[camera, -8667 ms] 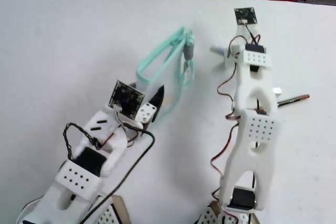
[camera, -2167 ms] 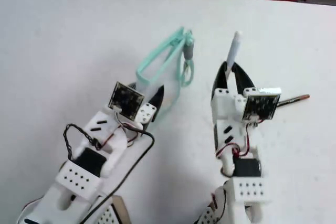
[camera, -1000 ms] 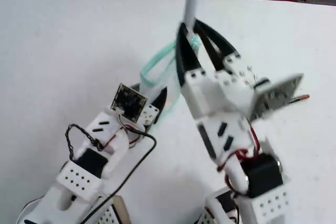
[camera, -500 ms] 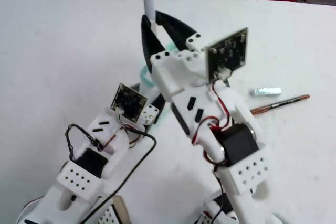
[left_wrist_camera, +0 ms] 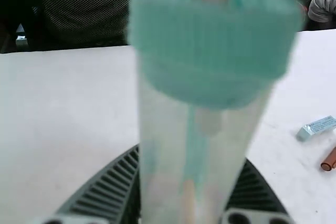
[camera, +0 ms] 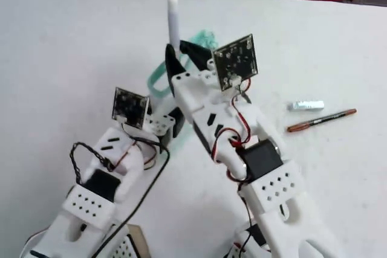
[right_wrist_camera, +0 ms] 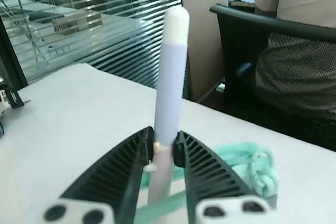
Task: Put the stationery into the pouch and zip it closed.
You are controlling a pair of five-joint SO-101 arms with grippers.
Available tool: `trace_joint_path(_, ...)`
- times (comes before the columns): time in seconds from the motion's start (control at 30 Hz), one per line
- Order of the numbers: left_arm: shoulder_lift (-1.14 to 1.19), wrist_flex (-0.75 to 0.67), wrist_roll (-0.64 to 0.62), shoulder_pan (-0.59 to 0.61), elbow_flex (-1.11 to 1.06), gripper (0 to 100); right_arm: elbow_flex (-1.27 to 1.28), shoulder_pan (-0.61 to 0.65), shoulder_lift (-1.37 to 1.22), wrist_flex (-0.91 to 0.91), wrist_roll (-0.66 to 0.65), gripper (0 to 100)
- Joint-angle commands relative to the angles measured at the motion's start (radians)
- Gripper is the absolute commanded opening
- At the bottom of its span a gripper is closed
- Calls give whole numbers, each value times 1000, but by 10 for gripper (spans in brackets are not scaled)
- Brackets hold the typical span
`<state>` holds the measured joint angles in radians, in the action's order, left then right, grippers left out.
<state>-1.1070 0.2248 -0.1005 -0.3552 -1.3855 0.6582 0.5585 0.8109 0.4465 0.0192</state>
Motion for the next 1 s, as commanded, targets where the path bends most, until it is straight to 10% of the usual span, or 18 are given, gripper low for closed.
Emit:
trace_joint_path(0.0, -15, 0, -11, 1, 34, 190, 0, 27, 5, 16, -6, 19)
trace_joint_path(0.4, -15, 31, 20, 4, 23, 168, 63, 4, 151, 179, -2, 246)
trace_joint_path(0.97, -15, 404, 57, -13, 77, 237, 221, 1, 162, 27, -9, 205)
